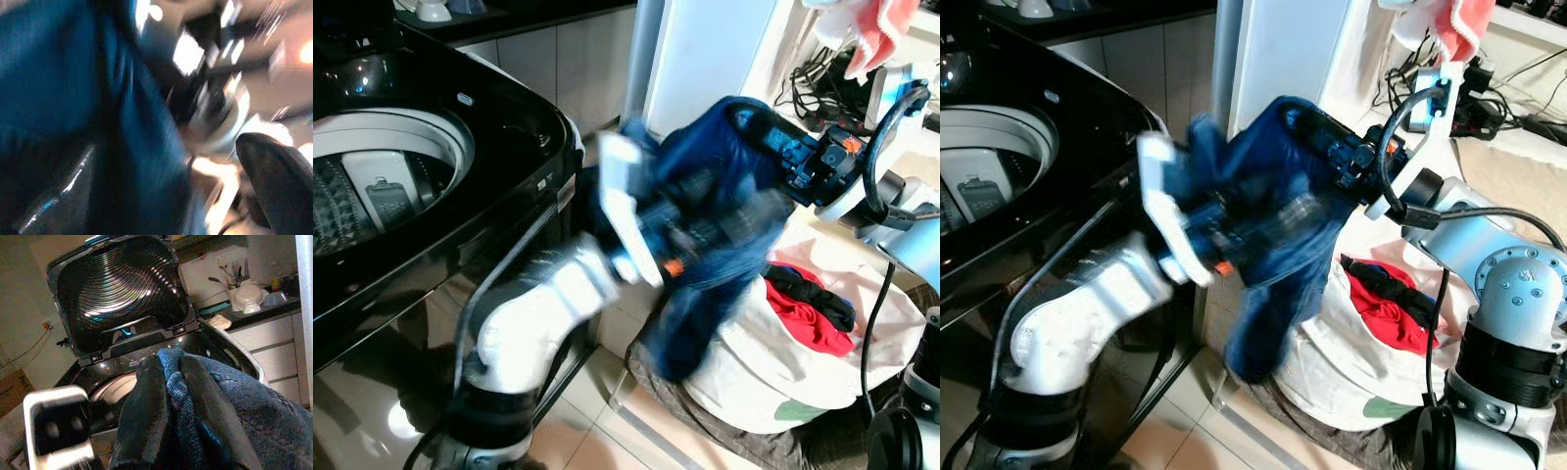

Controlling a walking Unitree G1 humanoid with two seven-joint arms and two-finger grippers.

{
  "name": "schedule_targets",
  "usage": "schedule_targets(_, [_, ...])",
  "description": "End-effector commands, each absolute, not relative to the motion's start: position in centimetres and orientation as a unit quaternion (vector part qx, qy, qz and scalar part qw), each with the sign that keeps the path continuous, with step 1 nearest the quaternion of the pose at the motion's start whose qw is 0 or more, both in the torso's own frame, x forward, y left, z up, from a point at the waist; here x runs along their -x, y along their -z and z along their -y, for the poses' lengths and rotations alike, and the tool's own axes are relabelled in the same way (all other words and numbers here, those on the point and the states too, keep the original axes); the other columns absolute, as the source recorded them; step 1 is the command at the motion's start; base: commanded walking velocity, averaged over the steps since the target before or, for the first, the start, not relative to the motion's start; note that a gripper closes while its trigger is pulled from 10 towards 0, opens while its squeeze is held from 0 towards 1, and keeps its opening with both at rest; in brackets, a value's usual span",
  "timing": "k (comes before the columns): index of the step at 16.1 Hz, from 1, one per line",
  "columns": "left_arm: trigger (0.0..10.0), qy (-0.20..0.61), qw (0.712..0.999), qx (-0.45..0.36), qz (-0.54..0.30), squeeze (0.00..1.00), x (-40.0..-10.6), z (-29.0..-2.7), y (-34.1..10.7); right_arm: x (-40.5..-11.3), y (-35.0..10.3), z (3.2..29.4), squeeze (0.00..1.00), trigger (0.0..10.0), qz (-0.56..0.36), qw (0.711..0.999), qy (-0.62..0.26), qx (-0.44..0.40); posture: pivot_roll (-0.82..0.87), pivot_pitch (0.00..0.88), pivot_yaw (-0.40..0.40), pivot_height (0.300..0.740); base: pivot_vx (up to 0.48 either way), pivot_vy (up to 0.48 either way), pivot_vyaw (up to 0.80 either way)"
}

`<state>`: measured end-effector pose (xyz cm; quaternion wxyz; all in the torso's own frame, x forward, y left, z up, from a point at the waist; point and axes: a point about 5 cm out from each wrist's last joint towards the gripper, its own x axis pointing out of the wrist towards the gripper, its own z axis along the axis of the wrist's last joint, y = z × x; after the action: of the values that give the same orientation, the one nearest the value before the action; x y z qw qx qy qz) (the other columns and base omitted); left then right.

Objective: Clothes washing

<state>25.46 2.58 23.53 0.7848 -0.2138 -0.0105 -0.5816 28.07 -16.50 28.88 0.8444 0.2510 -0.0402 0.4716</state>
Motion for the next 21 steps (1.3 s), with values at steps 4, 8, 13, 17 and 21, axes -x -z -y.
schedule_targets(4, [0.0, 0.507, 0.845, 0.167, -0.017, 0.0, -27.7, -2.5, -22.3, -27.7, -29.8, 16.5, 0.0, 0.0, 0.067, 0.84, -0.478, -0.248, -0.03, 0.0, -0.129, 0.74, 0.0, 0.0, 0.0])
schedule_targets(8, [0.0, 0.486, 0.859, 0.155, -0.051, 0.0, -28.0, -3.0, -21.7, -27.6, -29.5, 16.4, 0.0, 0.0, 0.064, 0.842, -0.475, -0.249, -0.03, 0.0, -0.124, 0.74, 0.0, 0.0, 0.0])
schedule_targets(13, [0.0, 0.472, 0.873, 0.119, -0.024, 0.0, -28.5, -3.5, -21.9, -27.5, -29.4, 16.4, 0.0, 0.0, 0.062, 0.844, -0.472, -0.249, -0.03, 0.0, -0.124, 0.74, 0.0, 0.0, 0.0])
schedule_targets(17, [0.0, 0.454, 0.883, 0.117, -0.014, 0.0, -29.0, -4.2, -22.1, -27.7, -29.4, 16.3, 0.0, 0.0, 0.06, 0.846, -0.468, -0.247, -0.02, 0.0, -0.129, 0.74, 0.0, 0.0, 0.0])
schedule_targets(21, [0.0, 0.354, 0.928, 0.087, 0.074, 0.0, -32.1, -9.2, -26.4, -27.3, -29.9, 16.2, 1.0, 10.0, 0.095, 0.841, -0.477, -0.236, -0.01, 0.0, -0.117, 0.74, 0.0, 0.0, 0.0])
